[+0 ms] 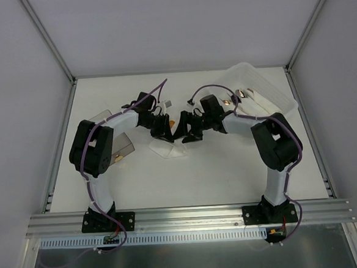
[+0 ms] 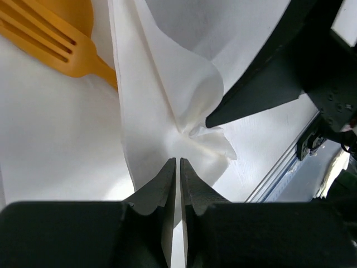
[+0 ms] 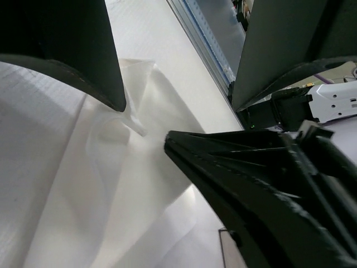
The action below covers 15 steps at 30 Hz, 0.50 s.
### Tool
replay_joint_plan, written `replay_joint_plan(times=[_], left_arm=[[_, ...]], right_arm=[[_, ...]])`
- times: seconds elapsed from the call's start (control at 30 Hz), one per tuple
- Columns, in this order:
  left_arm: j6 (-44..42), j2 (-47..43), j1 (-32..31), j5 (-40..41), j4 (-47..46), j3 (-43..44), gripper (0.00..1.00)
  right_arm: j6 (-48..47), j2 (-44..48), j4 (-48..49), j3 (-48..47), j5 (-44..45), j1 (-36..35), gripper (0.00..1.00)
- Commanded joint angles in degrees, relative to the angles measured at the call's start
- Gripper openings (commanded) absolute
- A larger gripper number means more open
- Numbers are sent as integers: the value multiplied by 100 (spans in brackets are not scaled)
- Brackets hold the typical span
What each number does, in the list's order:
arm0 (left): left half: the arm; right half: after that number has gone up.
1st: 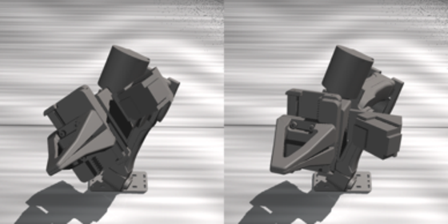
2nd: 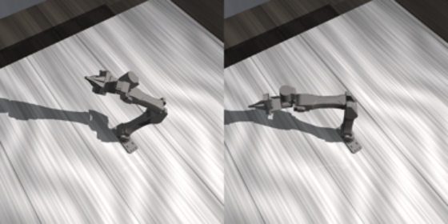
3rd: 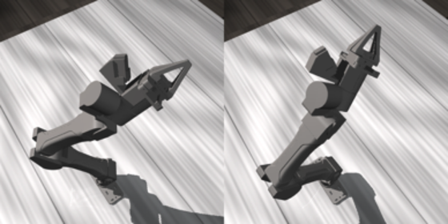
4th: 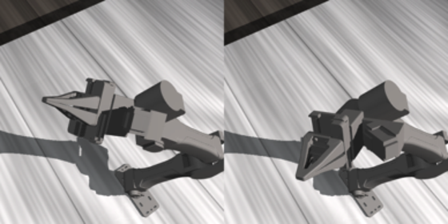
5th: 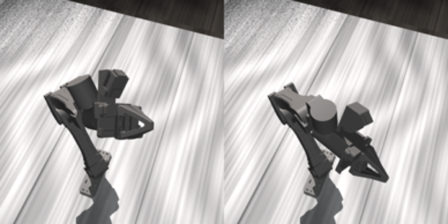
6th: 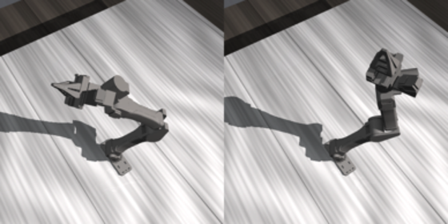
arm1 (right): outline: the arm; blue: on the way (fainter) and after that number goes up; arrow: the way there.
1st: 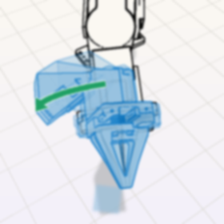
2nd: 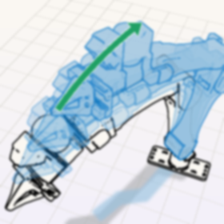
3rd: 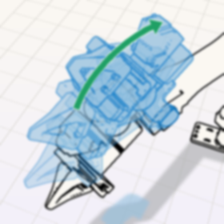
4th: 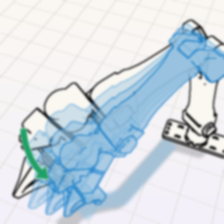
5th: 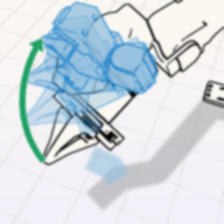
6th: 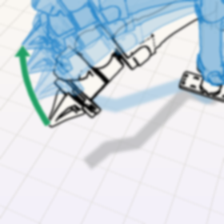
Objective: Place the utensils on the paper napkin and roll it up
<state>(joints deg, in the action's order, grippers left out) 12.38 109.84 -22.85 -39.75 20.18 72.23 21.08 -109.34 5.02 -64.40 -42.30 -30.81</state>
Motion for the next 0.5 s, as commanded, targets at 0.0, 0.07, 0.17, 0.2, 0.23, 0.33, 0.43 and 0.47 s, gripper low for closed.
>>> replay_joint_plan(times=[0.0,0.07,0.17,0.2,0.23,0.33,0.43,0.47], left_arm=[[-192,28,-9,125,179,-59,6],[-245,28,-9,212,205,-94,5],[-280,20,-9,283,214,-156,4],[-280,20,-9,292,223,-165,4],[-280,20,-9,309,231,-182,3],[-307,2,-9,362,240,-191,3],[-333,20,-9,432,249,-200,2],[-342,28,-9,450,258,-218,2]], right_arm=[[-183,422,-44,-310,-67,-48,81],[-148,440,-36,-319,-111,-48,80],[-113,440,-36,-319,-173,-48,77],[-61,440,-36,-319,-190,-48,75],[-43,431,-36,-310,-225,-48,73],[19,413,-18,-257,-217,-13,68],[141,440,43,-205,-217,66,63],[220,448,209,-187,-252,101,61]])
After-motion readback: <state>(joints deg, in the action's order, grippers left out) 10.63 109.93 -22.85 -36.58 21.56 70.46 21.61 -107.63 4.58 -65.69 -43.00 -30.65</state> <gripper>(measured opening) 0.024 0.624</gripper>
